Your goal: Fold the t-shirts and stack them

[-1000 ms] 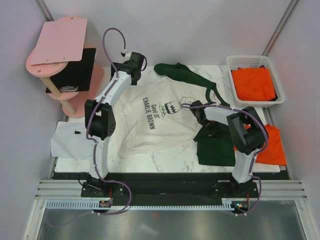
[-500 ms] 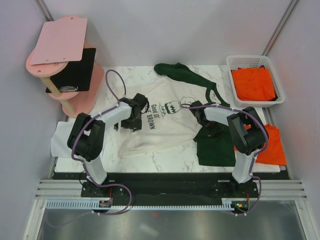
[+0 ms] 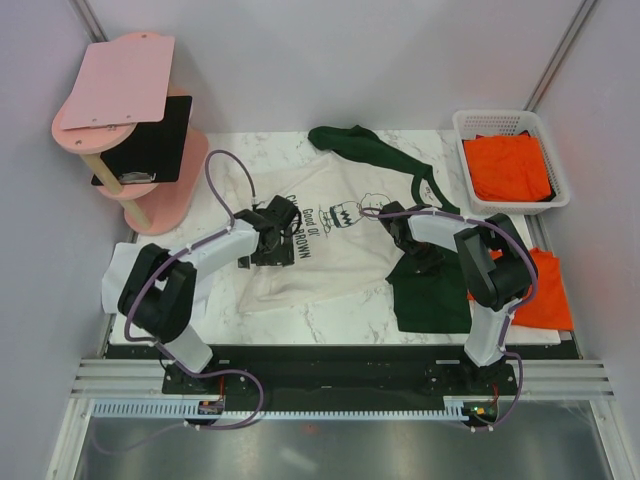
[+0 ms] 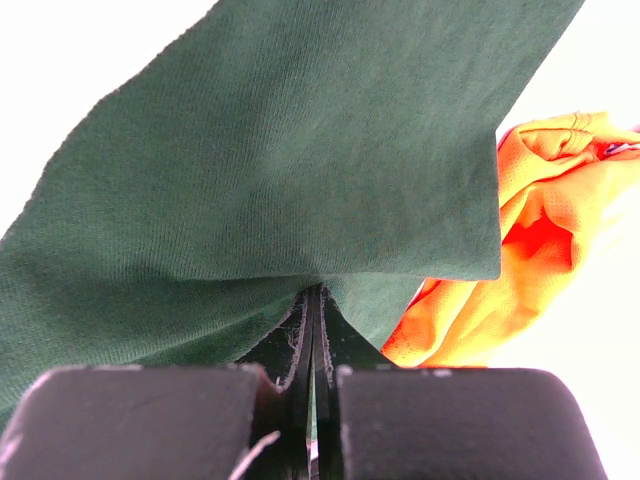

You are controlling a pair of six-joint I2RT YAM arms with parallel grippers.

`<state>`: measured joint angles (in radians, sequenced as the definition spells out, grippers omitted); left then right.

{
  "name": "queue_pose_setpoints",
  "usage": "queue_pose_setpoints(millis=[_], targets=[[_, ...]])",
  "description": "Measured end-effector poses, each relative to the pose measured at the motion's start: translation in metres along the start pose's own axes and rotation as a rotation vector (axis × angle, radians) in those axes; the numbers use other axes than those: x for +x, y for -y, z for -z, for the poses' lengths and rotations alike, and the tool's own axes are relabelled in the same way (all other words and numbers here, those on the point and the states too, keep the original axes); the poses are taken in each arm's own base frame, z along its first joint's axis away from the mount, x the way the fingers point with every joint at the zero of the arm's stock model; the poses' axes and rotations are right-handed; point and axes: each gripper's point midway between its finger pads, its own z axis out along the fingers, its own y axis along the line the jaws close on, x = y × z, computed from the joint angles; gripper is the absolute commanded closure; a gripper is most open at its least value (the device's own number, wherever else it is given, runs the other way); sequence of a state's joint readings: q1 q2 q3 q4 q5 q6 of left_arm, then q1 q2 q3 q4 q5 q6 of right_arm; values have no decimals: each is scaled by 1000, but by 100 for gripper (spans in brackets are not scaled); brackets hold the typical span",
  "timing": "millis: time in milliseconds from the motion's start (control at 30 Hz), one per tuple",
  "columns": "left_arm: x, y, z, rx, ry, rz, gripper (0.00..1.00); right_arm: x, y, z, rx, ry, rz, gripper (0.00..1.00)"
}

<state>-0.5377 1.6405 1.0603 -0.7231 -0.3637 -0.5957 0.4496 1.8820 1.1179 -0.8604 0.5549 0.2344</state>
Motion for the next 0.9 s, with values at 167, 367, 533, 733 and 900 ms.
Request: queue_pose_setpoints(millis=[167,367,533,733,900], targets=[[0,12,3,34,22,-7,11,0,0,0,0,0,1,100],[1,14,-7,15,12,-12,18,0,0,0,0,0,4,100],[-4,20,-15,3,8,-17,39,0,0,0,0,1,5,100],[-17,26,-22,-8,32,-9,72,0,-2,1,-1,3,11,100],[-16,24,-31,-34,24,-11,98,0,-2,1,-1,3,12,100]])
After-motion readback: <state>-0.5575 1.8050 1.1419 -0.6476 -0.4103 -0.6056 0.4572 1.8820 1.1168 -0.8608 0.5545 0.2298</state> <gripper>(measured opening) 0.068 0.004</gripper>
